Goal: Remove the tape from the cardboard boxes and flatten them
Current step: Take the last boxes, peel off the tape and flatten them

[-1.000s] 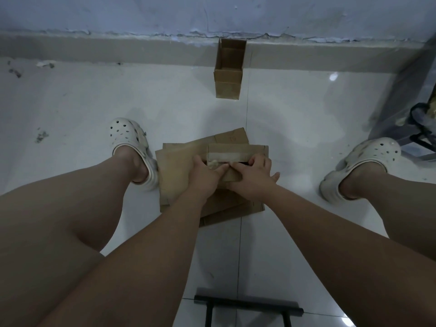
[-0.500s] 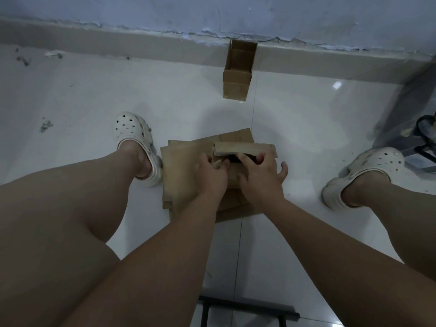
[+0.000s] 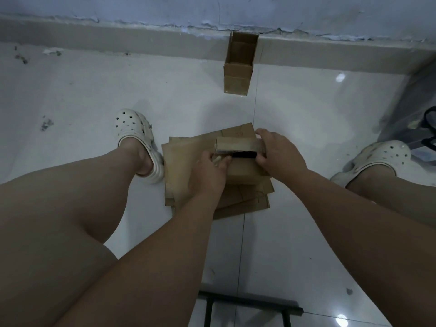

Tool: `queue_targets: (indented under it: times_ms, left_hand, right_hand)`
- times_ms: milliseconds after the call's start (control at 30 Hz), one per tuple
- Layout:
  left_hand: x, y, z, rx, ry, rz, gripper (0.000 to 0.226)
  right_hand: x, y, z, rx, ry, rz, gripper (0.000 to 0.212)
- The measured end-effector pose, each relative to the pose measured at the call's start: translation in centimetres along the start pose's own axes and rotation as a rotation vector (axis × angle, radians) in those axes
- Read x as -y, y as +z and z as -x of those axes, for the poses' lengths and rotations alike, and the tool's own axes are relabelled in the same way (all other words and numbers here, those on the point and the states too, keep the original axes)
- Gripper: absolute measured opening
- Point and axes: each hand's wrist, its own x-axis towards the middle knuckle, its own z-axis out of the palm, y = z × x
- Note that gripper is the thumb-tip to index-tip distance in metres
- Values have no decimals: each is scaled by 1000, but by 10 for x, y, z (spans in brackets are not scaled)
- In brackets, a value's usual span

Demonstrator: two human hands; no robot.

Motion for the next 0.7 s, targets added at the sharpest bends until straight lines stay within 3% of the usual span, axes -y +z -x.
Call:
queue_targets:
  times_ms: [200, 367, 700]
  left_hand:
    - [-2, 1, 4, -41, -6, -68, 42]
    - [-2, 1, 3, -53, 1, -84, 40]
    - [-3, 1, 4, -54, 41, -91, 46]
  right_hand:
    - [1, -7, -15, 221, -11, 140, 54]
    - [-2, -26, -29, 326, -44, 133, 42]
    - [-5, -41, -41, 386, -60, 124, 34]
